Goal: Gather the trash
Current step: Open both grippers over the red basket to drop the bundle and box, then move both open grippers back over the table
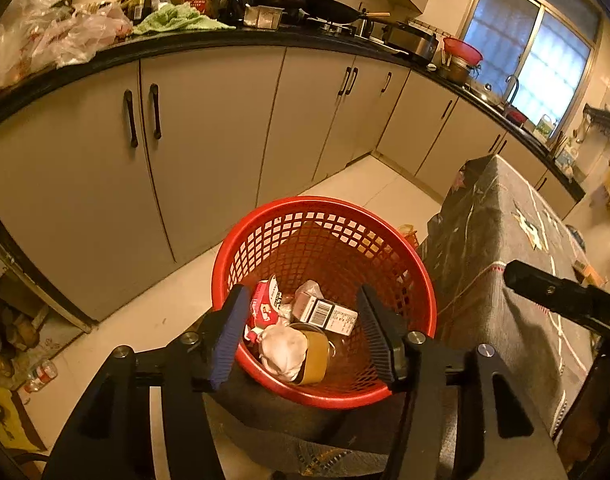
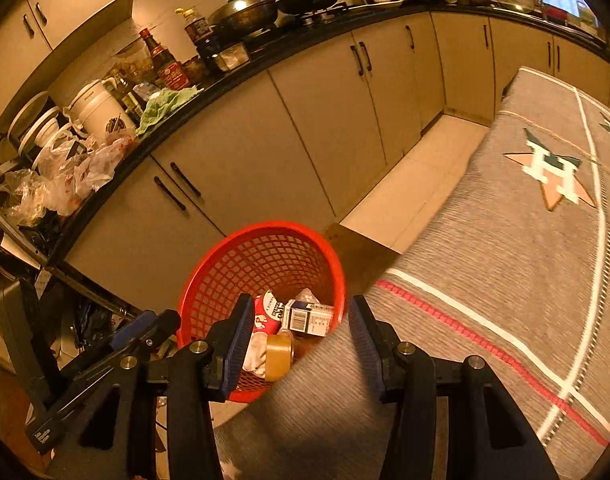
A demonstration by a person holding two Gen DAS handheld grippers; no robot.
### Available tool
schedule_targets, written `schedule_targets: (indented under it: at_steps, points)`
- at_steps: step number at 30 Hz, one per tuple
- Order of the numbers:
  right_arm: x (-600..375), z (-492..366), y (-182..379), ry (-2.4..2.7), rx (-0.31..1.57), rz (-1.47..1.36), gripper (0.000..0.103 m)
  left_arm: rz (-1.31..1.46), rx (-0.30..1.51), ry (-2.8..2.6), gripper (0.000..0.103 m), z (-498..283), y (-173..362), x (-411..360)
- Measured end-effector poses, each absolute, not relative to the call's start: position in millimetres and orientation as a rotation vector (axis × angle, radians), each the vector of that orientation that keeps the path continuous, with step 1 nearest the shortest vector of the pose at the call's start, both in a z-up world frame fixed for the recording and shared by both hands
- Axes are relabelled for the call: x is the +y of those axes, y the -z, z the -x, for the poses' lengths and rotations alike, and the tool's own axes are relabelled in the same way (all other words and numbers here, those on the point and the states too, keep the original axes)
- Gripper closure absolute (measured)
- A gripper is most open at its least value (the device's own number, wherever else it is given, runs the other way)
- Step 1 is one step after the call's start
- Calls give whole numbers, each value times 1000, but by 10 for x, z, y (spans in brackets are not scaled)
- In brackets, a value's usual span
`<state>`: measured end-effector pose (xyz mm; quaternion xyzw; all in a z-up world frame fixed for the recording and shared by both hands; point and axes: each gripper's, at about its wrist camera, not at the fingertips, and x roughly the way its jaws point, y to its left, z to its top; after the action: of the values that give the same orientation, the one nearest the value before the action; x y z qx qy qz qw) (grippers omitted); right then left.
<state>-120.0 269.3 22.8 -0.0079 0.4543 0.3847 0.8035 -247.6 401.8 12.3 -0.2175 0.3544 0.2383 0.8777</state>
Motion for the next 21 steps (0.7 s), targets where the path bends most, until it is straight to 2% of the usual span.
schedule_targets:
  at_steps: [10,21]
  points:
    - [2293,1397,-333,-800,941,15,50,311,726,-577,38,2559,-333,3692]
    - [1659,1619,-505,-751,901,-39,48,223,694,-563,37,2639,-616,3194]
